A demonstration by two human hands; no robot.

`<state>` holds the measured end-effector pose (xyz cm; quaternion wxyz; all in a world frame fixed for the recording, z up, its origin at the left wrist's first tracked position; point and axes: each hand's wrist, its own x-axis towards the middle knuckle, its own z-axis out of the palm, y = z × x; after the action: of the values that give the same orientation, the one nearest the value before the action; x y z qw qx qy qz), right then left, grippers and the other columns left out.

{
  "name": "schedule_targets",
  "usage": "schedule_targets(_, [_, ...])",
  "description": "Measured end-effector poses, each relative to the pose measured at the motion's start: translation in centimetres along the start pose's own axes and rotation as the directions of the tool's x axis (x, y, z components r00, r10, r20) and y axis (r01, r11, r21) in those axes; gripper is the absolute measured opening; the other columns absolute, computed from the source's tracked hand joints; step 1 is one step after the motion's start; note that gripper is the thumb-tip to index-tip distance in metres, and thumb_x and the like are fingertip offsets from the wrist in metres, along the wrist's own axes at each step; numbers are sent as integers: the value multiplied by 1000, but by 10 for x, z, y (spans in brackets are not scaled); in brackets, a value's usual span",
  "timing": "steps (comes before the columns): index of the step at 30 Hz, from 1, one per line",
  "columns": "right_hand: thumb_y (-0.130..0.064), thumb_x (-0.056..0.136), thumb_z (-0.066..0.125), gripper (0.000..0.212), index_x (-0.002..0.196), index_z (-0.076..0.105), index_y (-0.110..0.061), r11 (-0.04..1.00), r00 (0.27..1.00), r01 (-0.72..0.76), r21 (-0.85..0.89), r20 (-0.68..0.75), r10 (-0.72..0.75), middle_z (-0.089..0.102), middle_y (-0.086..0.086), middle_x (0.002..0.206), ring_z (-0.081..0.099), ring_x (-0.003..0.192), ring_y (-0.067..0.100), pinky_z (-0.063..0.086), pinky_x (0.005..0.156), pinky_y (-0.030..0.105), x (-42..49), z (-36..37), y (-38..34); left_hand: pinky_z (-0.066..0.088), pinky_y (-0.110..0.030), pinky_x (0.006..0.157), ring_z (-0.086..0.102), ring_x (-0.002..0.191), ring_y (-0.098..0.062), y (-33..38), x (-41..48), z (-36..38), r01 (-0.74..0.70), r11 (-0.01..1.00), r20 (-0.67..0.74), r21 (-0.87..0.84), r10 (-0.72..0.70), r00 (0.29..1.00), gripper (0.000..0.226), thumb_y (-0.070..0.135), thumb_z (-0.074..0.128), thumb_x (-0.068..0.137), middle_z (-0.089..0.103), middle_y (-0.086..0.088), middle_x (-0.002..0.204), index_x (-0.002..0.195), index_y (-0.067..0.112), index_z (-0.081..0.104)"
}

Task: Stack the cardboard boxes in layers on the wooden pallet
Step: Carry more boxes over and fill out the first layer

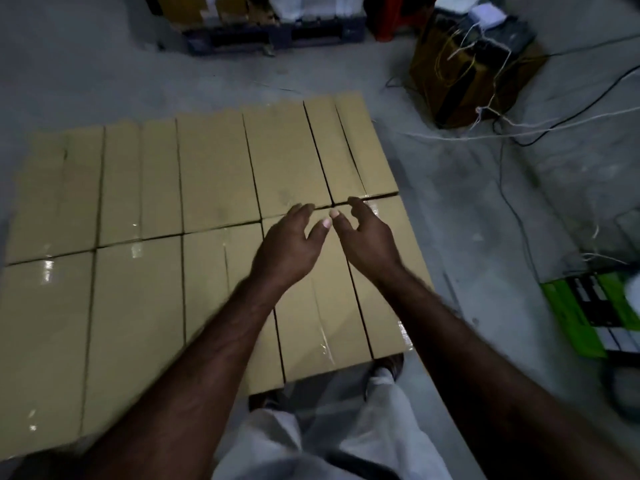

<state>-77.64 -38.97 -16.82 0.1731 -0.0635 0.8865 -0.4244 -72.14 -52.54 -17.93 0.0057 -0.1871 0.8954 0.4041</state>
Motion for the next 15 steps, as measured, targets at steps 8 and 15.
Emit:
schedule_targets(8, [-55, 98, 50, 62, 151, 40, -23, 994, 996, 87, 65, 31, -89, 50, 8, 149, 49, 135, 23, 40, 99, 30, -98, 3, -65, 37, -23, 99, 49, 132, -15, 7, -93, -99, -13, 1000, -74, 6, 14, 997, 55, 52, 49, 98, 52, 3, 146, 142, 19, 51])
schedule_targets(15, [-53, 98, 53, 60, 147, 46, -21, 976, 959, 200, 85, 186, -212, 54, 8, 145, 53, 130, 22, 44, 105, 35, -97, 7, -100, 31, -19, 98, 47, 135, -15, -18, -144, -139, 219, 963, -298, -160, -258, 919, 55, 50, 53, 97, 50, 1, 149, 143, 21, 51])
